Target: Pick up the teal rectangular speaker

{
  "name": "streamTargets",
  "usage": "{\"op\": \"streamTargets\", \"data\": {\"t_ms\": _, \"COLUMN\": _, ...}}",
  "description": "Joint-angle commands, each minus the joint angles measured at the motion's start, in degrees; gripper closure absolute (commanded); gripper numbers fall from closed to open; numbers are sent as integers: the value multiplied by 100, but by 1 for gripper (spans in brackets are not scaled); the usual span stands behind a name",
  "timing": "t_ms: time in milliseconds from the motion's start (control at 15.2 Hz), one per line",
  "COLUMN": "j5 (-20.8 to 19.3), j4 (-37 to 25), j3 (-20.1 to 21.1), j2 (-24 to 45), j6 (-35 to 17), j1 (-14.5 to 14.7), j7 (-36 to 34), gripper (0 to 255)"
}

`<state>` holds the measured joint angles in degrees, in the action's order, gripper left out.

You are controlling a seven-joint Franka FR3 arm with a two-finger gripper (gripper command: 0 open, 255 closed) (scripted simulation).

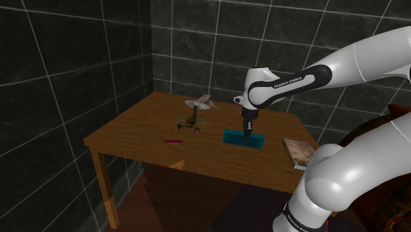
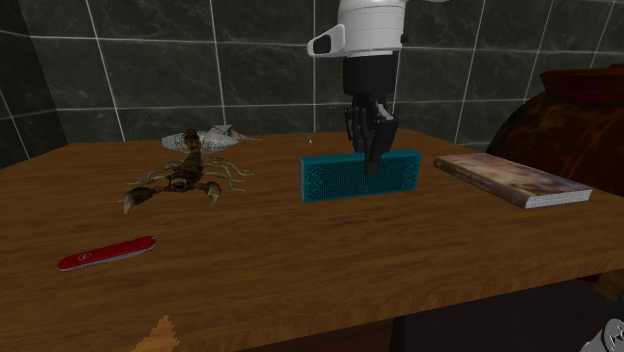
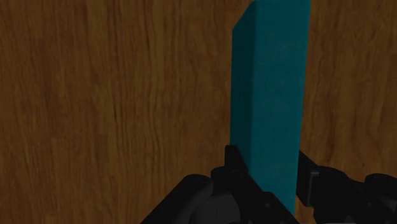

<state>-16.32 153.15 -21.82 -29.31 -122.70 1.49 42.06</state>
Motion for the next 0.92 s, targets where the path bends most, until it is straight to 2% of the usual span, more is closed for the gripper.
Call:
{"op": "streamTargets", "data": {"t_ms": 0, "j5": 12, "j4": -76, "j3": 28, "j2": -91, "j6": 167, "j1": -5, "j7": 9, "gripper": 255}}
{"op": "streamTargets", "data": {"t_ms": 858, "j5": 144, "j4": -751, "j3": 228, "j2": -491, "j6": 1239, "j1": 20, "j7": 57, "gripper": 255}}
